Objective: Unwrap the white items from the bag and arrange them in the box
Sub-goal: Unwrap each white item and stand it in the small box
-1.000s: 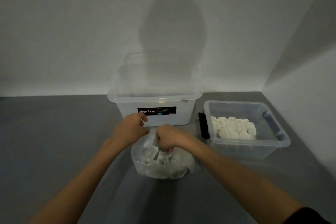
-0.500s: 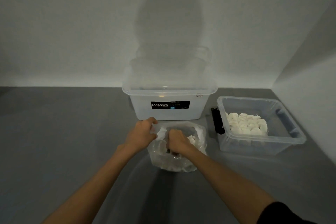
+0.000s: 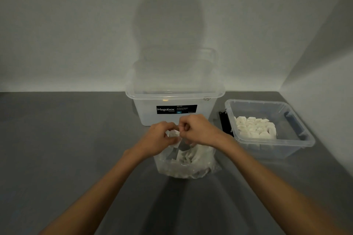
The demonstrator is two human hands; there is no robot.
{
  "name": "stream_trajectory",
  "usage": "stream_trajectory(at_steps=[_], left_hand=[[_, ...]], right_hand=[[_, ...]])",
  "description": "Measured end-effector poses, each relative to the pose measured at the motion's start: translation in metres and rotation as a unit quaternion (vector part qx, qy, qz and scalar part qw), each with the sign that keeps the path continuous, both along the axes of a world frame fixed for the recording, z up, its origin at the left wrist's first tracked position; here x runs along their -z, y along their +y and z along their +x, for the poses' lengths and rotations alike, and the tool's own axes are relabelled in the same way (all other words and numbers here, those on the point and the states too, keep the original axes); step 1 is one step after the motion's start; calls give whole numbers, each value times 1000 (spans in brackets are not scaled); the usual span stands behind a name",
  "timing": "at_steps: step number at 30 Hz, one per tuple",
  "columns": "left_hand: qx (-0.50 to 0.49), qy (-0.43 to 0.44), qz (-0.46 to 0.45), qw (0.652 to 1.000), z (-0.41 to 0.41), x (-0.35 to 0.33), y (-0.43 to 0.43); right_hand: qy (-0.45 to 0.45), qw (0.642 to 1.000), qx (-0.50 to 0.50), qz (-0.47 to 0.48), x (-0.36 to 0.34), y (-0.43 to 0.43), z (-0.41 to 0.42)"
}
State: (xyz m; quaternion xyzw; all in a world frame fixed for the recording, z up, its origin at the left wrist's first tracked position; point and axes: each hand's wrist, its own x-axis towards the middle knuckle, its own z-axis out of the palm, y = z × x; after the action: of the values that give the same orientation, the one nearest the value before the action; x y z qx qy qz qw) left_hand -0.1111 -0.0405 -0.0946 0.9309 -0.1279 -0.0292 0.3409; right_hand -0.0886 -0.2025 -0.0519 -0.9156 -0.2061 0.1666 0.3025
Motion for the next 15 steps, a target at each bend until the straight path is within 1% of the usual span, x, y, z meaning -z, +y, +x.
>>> stream_trajectory(at_steps=[2, 5, 8, 9, 10, 11, 12, 13, 15], left_hand=[[-15, 5, -15, 1000, 1, 1, 3], [-33, 11, -28, 999, 1, 5, 12], [-43, 27, -49, 997, -2, 8, 17], [-49, 33, -61, 996, -3, 8, 18], [-55, 37, -72, 995, -4, 9, 18], [-63, 39, -80, 994, -4, 10, 19], [-68, 40, -84, 993, -4, 10, 19], [-71, 40, -87, 993, -4, 10, 19], [-74, 39, -95, 992, -4, 9, 19]], right_hand=[[22, 1000, -10, -4, -1, -2, 2], [40, 995, -32, -86, 16, 0, 5], [-1, 984, -43, -174, 48, 9, 2], [-3, 981, -38, -191, 58, 12, 0], [17, 981, -28, -189, 67, 13, -2], [59, 985, 0, -161, 74, 15, -3], [108, 985, 47, -124, 79, 17, -4], [138, 982, 90, -97, 82, 20, -4], [150, 977, 127, -78, 88, 24, -2]])
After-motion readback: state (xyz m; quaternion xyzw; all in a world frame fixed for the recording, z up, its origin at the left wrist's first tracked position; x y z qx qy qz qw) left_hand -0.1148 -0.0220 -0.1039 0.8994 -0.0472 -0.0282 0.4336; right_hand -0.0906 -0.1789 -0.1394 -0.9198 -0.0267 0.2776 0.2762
